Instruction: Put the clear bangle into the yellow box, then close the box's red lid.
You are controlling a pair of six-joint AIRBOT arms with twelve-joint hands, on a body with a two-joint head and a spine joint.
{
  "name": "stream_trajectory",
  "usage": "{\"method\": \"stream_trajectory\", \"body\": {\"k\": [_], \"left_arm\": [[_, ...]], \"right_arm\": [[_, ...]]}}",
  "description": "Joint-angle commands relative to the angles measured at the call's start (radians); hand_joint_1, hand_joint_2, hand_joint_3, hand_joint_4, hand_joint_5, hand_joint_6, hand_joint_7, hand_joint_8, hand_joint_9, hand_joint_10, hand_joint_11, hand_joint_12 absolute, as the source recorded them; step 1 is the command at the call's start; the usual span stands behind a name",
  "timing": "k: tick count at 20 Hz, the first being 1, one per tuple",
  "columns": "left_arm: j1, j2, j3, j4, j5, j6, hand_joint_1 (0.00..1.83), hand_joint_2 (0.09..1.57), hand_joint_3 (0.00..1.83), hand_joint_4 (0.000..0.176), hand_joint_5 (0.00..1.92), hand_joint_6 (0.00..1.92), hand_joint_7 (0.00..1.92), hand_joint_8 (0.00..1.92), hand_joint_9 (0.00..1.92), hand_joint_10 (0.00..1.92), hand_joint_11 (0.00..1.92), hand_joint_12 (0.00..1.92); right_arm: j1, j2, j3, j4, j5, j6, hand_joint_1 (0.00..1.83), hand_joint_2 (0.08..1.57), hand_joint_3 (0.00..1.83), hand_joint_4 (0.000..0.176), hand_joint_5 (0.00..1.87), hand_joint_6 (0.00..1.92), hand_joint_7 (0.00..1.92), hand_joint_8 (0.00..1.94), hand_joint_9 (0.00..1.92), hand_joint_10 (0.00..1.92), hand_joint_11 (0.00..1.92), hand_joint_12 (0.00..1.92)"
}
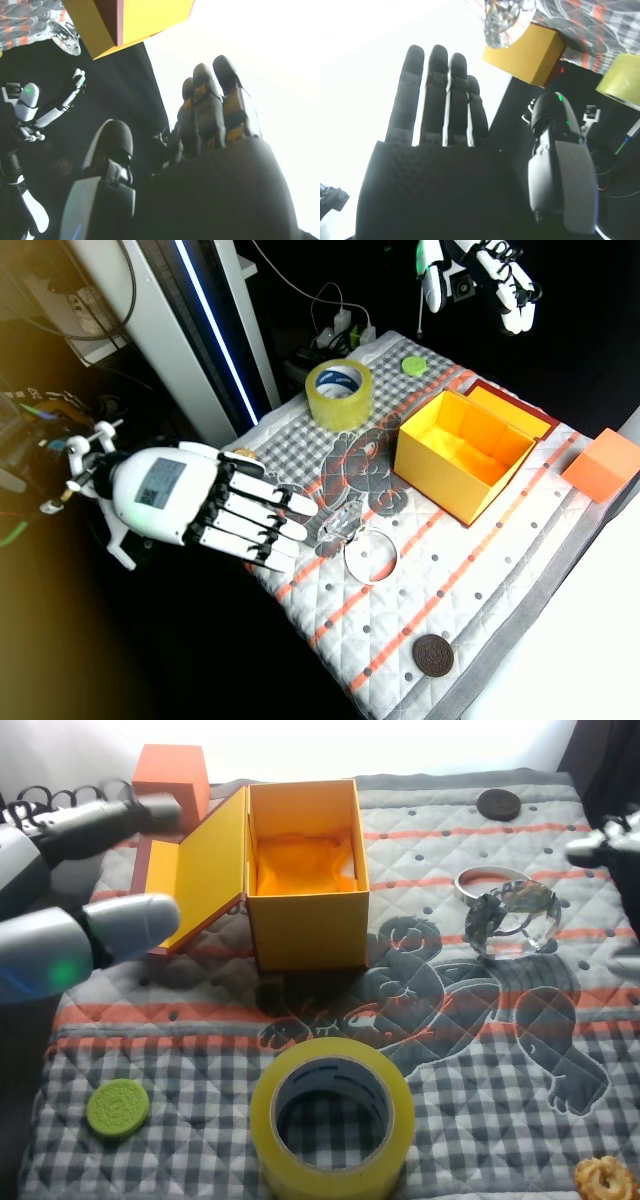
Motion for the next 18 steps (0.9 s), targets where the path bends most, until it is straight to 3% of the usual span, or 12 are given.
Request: {"method": "stream_trajectory", "body": {"k": [1, 4, 6, 8, 9, 11, 14, 16, 17, 18], "left_arm": [[-0.011, -0.003, 0.006, 0.011, -0.114, -0.001, 0.07, 1.26, 0.01, 0.176, 0.34, 0.0, 0.29, 0.0, 0.21, 0.01, 0.0, 0.72], [-0.01, -0.005, 0.007, 0.008, -0.113, -0.001, 0.15, 1.28, 0.01, 0.176, 0.34, 0.0, 0.26, 0.0, 0.19, 0.0, 0.0, 0.69], [-0.01, -0.008, 0.01, 0.008, -0.108, -0.001, 0.21, 1.28, 0.0, 0.176, 0.37, 0.0, 0.29, 0.0, 0.23, 0.01, 0.0, 0.76], [-0.011, -0.012, 0.013, 0.009, -0.104, -0.001, 0.21, 1.28, 0.0, 0.176, 0.38, 0.0, 0.29, 0.0, 0.21, 0.0, 0.0, 0.68], [-0.011, -0.014, 0.014, 0.009, -0.102, -0.001, 0.22, 1.28, 0.0, 0.176, 0.37, 0.0, 0.27, 0.0, 0.2, 0.0, 0.0, 0.64], [-0.011, -0.014, 0.014, 0.009, -0.099, -0.001, 0.22, 1.27, 0.0, 0.176, 0.36, 0.0, 0.29, 0.0, 0.23, 0.01, 0.0, 0.73], [-0.01, -0.016, 0.015, 0.009, -0.096, -0.001, 0.22, 1.27, 0.0, 0.176, 0.36, 0.0, 0.28, 0.0, 0.23, 0.0, 0.0, 0.79], [-0.01, -0.017, 0.015, 0.009, -0.091, -0.001, 0.19, 1.27, 0.0, 0.176, 0.34, 0.0, 0.28, 0.0, 0.24, 0.0, 0.0, 0.81], [-0.01, -0.017, 0.016, 0.009, -0.09, -0.001, 0.21, 1.27, 0.0, 0.176, 0.33, 0.0, 0.28, 0.0, 0.25, 0.01, 0.0, 0.83], [-0.01, -0.017, 0.016, 0.009, -0.09, -0.001, 0.21, 1.27, 0.0, 0.176, 0.33, 0.0, 0.28, 0.0, 0.27, 0.0, 0.0, 0.87]], "right_arm": [[0.036, -0.012, 0.016, 0.003, 0.082, 0.0, 0.82, 1.13, 0.0, 0.033, 0.37, 0.0, 0.39, 0.0, 0.39, 0.0, 0.29, 0.23], [0.171, -0.074, 0.069, -0.073, -0.047, -0.003, 0.87, 1.01, 0.0, 0.026, 0.25, 0.0, 0.35, 0.0, 0.35, 0.0, 0.31, 0.24], [0.224, -0.115, 0.1, -0.09, -0.111, -0.02, 0.9, 0.98, 0.0, 0.029, 0.22, 0.0, 0.33, 0.0, 0.35, 0.0, 0.28, 0.39], [0.244, -0.143, 0.126, -0.09, -0.156, -0.029, 0.8, 0.95, 0.01, 0.027, 0.2, 0.0, 0.31, 0.0, 0.35, 0.0, 0.26, 0.53], [0.252, -0.158, 0.143, -0.089, -0.186, -0.029, 0.8, 0.95, 0.0, 0.044, 0.22, 0.0, 0.34, 0.0, 0.38, 0.0, 0.25, 0.66], [0.26, -0.185, 0.173, -0.085, -0.245, -0.029, 0.76, 0.96, 0.01, 0.018, 0.23, 0.0, 0.39, 0.01, 0.44, 0.02, 0.21, 0.8], [0.266, -0.224, 0.212, -0.076, -0.306, -0.029, 0.82, 0.97, 0.0, 0.05, 0.3, 0.01, 0.47, 0.01, 0.53, 0.02, 0.29, 0.76], [0.266, -0.232, 0.218, -0.074, -0.314, -0.029, 0.83, 0.97, 0.0, 0.028, 0.35, 0.01, 0.51, 0.01, 0.57, 0.01, 0.37, 0.74], [0.266, -0.233, 0.218, -0.074, -0.317, -0.029, 0.82, 0.98, 0.0, 0.01, 0.37, 0.0, 0.52, 0.0, 0.58, 0.01, 0.36, 0.79], [0.266, -0.233, 0.218, -0.074, -0.321, -0.031, 0.8, 0.99, 0.0, 0.002, 0.41, 0.0, 0.55, 0.0, 0.64, 0.01, 0.4, 0.86]]}}
